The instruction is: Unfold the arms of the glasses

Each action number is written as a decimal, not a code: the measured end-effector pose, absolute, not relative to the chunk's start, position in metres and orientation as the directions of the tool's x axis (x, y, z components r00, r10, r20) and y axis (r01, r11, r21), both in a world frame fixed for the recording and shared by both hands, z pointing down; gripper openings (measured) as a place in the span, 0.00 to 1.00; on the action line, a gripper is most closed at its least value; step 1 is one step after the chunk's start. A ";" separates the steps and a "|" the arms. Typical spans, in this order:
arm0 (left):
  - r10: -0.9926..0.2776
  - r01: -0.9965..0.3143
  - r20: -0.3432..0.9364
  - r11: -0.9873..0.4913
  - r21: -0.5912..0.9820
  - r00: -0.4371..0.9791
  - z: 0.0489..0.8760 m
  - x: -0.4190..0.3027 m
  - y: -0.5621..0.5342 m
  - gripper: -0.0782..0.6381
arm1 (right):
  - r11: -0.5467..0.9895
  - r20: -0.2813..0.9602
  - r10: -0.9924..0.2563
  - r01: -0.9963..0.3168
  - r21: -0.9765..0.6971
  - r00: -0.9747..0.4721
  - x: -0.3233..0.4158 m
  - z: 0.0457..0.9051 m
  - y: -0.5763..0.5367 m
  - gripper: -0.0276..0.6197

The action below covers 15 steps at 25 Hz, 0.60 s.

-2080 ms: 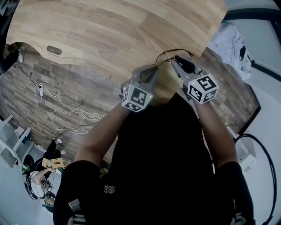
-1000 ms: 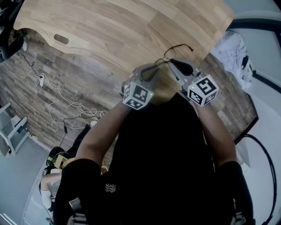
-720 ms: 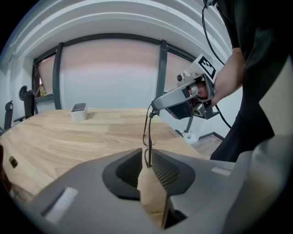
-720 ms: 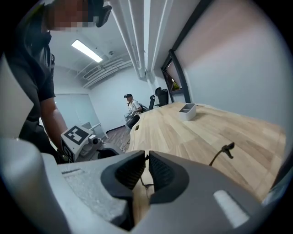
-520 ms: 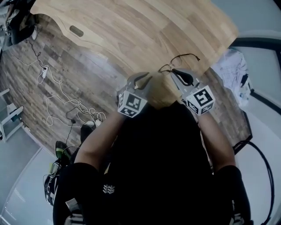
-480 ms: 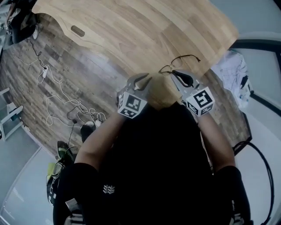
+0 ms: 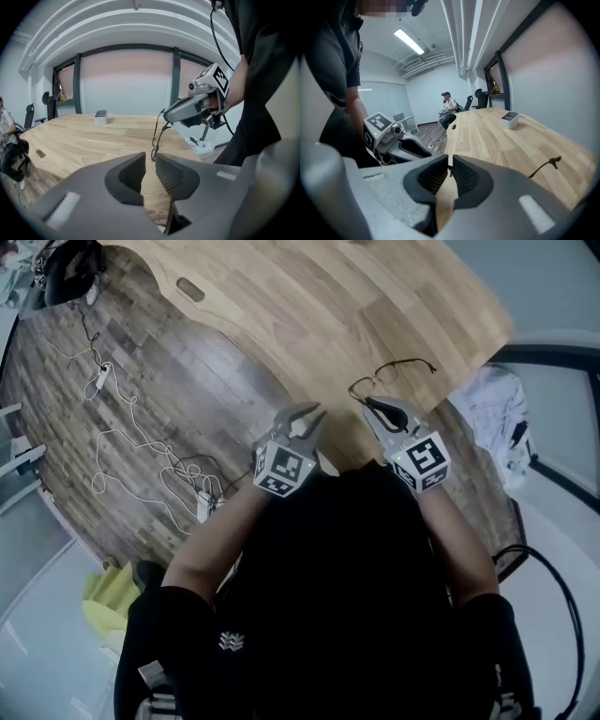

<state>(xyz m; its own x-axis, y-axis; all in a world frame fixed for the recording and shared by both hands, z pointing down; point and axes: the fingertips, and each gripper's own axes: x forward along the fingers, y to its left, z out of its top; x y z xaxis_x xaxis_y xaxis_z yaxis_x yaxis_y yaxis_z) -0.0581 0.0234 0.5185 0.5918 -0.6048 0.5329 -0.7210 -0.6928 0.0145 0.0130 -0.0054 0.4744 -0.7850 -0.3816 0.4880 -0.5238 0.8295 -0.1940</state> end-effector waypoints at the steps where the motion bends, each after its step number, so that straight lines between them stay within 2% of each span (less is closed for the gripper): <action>1: -0.608 -0.725 0.532 -0.689 0.014 0.589 0.517 -0.059 0.026 0.21 | 0.834 0.486 -0.377 -0.518 -0.192 -0.788 0.011 0.473 -0.004 0.09; 15: -0.655 -0.774 0.521 -0.633 0.017 0.547 0.514 -0.062 0.046 0.21 | 0.890 0.454 -0.289 -0.411 -0.198 -0.843 -0.012 0.462 0.021 0.09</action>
